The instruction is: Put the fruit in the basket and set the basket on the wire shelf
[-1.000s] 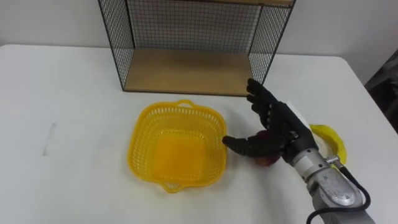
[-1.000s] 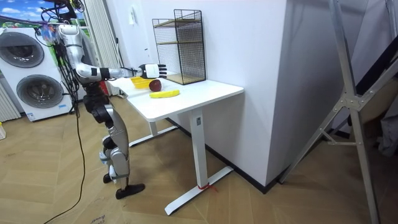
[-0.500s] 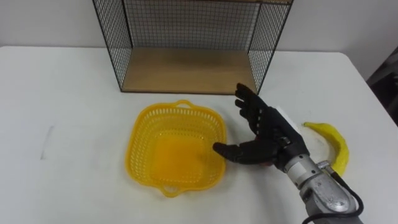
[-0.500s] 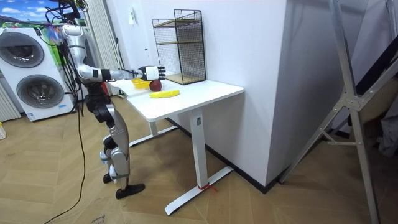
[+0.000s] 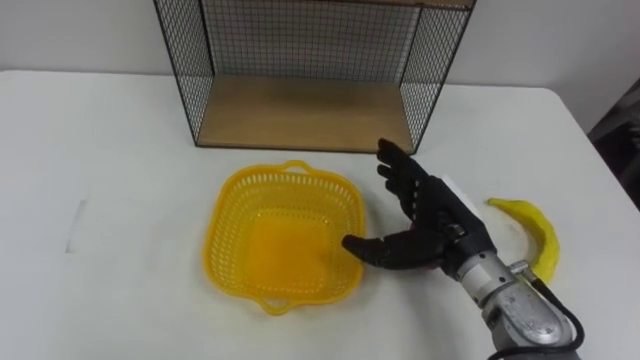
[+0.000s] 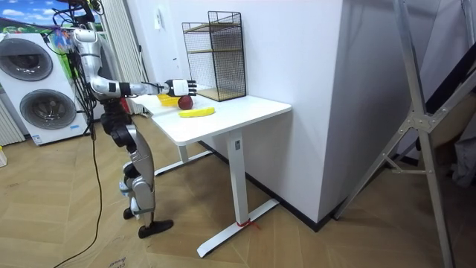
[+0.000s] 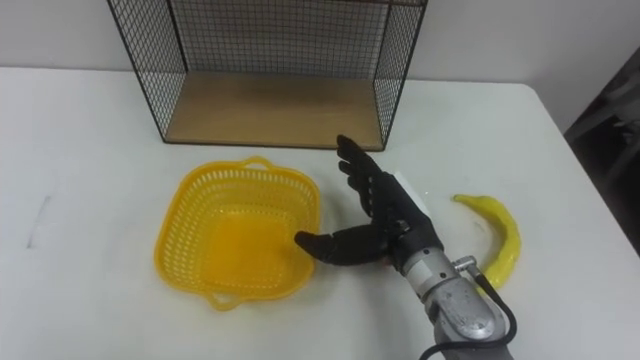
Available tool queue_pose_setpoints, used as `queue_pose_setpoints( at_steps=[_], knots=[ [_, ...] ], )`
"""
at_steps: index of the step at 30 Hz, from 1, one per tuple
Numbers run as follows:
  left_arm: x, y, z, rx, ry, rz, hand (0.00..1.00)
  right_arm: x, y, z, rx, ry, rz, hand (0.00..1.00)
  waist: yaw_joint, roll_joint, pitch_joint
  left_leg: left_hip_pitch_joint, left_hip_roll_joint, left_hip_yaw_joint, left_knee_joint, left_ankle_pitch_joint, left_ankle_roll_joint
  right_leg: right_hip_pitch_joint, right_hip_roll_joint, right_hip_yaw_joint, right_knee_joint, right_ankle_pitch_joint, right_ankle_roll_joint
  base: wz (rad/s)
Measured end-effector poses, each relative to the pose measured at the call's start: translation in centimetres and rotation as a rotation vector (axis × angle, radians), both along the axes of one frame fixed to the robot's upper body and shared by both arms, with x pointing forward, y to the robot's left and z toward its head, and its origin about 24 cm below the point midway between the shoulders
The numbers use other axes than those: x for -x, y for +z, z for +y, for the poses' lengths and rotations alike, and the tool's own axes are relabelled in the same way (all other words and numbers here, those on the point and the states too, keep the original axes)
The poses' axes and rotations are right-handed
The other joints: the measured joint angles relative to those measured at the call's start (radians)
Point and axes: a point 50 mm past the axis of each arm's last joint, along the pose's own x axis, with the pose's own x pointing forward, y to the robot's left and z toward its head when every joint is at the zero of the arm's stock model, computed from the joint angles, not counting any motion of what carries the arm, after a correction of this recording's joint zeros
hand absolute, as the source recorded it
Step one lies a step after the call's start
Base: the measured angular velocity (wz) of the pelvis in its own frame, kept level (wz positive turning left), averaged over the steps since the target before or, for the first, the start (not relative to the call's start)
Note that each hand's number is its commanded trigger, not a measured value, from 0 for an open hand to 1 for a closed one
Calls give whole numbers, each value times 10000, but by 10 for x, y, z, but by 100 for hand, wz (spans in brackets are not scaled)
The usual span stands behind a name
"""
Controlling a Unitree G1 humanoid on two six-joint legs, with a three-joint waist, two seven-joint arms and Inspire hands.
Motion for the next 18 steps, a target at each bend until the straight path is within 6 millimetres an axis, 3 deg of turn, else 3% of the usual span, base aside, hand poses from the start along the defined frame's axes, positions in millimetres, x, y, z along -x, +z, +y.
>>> queue_pose_setpoints(
  at_steps=[11, 18],
  knots=[
    [3, 0, 0, 26, 45, -8, 0, -1, 4, -2, 7, -451, -201, 0, -27, -8, 3, 12, 3, 0, -17, 0, 0, 3, 9, 5, -13, 0, 0, 0],
    [4, 0, 0, 62, 34, 7, 0, -3, 40, 5, -202, -74, -1748, 0, -40, 46, 39, 118, 3, 1, -50, 0, 0, 111, 12, 20, -45, -1, 2, 0]
  ],
)
